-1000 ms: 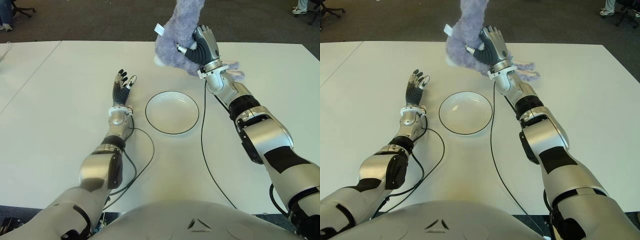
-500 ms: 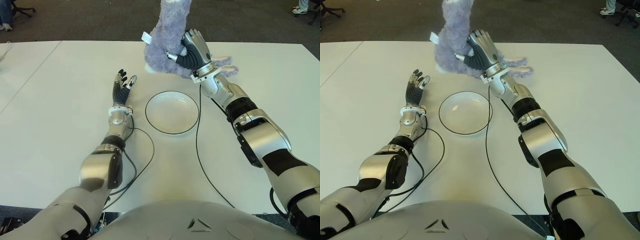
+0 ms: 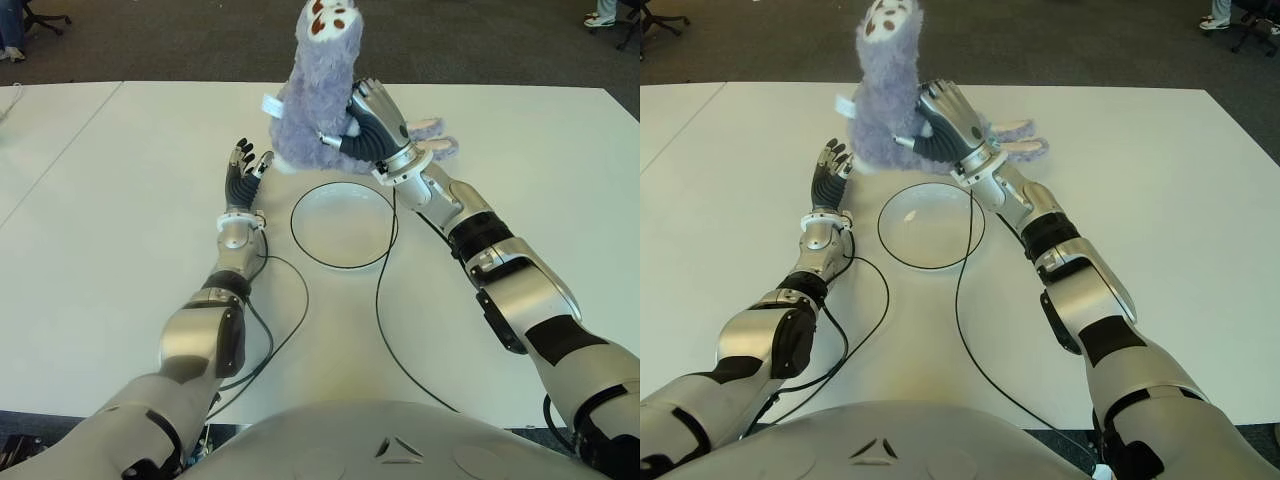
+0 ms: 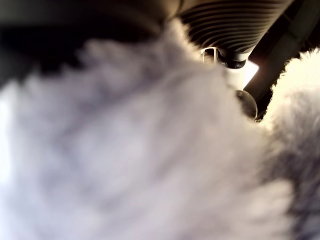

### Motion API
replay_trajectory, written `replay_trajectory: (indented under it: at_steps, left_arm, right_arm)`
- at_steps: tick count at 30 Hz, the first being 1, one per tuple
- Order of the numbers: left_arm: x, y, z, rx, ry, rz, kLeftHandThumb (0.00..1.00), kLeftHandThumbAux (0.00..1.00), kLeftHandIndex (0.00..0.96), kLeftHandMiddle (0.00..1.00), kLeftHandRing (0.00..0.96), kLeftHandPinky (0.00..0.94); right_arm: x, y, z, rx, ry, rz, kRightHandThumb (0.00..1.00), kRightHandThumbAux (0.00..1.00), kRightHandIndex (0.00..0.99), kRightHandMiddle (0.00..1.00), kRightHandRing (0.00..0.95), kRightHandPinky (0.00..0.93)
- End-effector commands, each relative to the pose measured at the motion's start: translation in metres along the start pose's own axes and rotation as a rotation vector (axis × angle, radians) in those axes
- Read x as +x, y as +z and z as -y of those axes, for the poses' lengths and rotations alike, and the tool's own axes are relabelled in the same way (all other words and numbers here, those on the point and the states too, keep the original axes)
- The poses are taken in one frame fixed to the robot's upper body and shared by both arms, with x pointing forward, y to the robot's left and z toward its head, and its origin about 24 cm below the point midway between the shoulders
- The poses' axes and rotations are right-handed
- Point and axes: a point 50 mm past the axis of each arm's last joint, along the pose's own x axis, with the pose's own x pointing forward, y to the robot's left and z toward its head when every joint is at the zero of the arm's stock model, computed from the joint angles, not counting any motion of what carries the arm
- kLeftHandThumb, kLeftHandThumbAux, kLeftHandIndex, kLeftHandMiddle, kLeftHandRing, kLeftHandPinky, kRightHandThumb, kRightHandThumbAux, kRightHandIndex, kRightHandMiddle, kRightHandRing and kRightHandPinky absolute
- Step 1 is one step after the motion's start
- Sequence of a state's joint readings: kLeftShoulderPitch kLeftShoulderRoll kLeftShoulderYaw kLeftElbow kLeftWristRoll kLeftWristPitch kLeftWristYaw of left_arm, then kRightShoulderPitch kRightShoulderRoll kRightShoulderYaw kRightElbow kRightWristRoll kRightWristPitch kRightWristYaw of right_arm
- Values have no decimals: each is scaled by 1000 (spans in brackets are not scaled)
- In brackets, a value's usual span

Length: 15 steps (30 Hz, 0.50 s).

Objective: Put the doll into the plate.

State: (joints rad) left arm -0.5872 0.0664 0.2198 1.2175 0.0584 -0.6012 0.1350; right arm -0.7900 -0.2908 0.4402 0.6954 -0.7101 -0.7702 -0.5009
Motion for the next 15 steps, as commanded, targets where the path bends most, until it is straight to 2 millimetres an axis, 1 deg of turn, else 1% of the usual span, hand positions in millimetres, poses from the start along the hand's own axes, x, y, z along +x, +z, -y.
replay_trajectory:
  at_steps: [1, 9, 11, 15]
  left_arm:
    - [-87, -104, 2, -2, -7, -520, 0, 501, 65, 122, 108, 95]
    - [-88, -106, 1, 13, 2, -537, 0, 477, 55, 140, 126, 99]
    - [-88, -106, 1, 18, 6, -541, 0, 477, 60, 148, 133, 121]
    - [-88, -106, 1, 23, 17, -542, 0, 488, 74, 158, 141, 125]
  right_arm:
    - [-18, 4, -8, 6, 100, -28, 572, 671, 771, 893, 870, 874]
    - [-28, 7, -12, -6, 172, -60, 539, 676, 778, 910, 875, 875]
    - [-30, 8, -11, -6, 181, -65, 538, 677, 780, 911, 876, 877]
    - [-35, 11, -10, -3, 203, -78, 539, 678, 780, 912, 877, 879]
